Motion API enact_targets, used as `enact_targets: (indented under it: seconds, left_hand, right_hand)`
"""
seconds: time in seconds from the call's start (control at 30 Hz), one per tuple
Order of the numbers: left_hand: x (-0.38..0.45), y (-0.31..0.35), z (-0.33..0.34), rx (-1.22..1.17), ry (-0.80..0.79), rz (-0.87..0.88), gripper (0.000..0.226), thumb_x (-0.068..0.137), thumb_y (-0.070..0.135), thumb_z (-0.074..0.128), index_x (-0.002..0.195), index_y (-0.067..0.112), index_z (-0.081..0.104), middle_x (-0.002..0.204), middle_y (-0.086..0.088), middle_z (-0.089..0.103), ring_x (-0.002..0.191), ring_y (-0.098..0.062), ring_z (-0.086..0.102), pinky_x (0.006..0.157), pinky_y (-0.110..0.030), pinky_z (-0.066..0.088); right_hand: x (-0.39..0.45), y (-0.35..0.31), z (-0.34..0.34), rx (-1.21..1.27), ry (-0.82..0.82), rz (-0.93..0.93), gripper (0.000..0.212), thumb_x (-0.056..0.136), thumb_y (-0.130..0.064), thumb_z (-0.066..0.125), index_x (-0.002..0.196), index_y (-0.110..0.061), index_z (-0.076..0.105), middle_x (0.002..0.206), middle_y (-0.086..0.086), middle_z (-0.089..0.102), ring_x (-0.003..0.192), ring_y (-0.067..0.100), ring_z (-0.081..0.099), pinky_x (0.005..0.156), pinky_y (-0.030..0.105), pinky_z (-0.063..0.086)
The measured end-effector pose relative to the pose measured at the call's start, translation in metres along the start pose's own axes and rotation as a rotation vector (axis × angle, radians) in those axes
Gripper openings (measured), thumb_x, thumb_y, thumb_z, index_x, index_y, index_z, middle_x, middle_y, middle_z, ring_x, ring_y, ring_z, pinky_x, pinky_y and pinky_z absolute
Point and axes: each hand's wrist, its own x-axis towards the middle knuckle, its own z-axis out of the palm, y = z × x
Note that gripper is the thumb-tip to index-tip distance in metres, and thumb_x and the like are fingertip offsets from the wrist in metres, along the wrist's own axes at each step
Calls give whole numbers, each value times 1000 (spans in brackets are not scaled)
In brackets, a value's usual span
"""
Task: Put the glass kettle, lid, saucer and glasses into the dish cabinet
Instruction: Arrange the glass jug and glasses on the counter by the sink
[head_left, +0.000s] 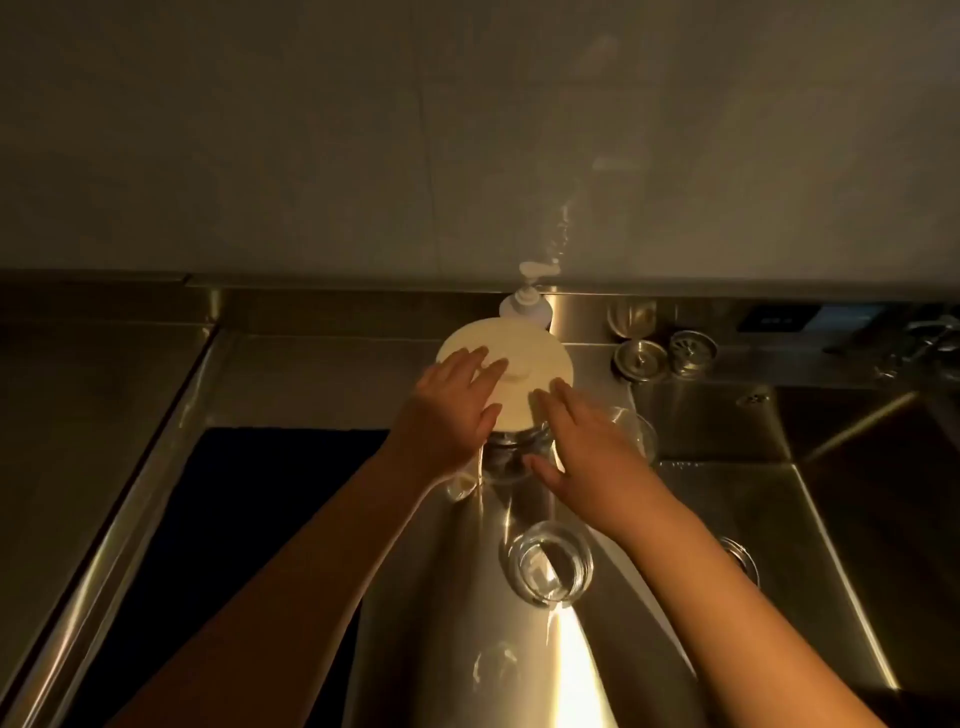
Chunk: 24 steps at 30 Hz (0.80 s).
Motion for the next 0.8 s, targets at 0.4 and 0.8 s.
enact_targets:
  seconds: [0.4,0.8]
  left_hand:
    - [32,-14,12,-103,-39,148,41,97,16,47,137,9,46,132,-18,53,121,-31,50,99,-42,43]
    - [45,-18,6,-42,-187,44,62,89,15,57,145,24,30,143,-4,38,130,-23,32,93,-38,42]
  right_hand:
    - [7,-2,22,-26,51,40,73,95,-40,48,150,-25,3,158,2,-11,144,24,-15,109,30,-7]
    - [0,-21,21,14,111,100,73,94,-41,49,150,-25,6,158,3,-12,144,22,-13,107,29,-7]
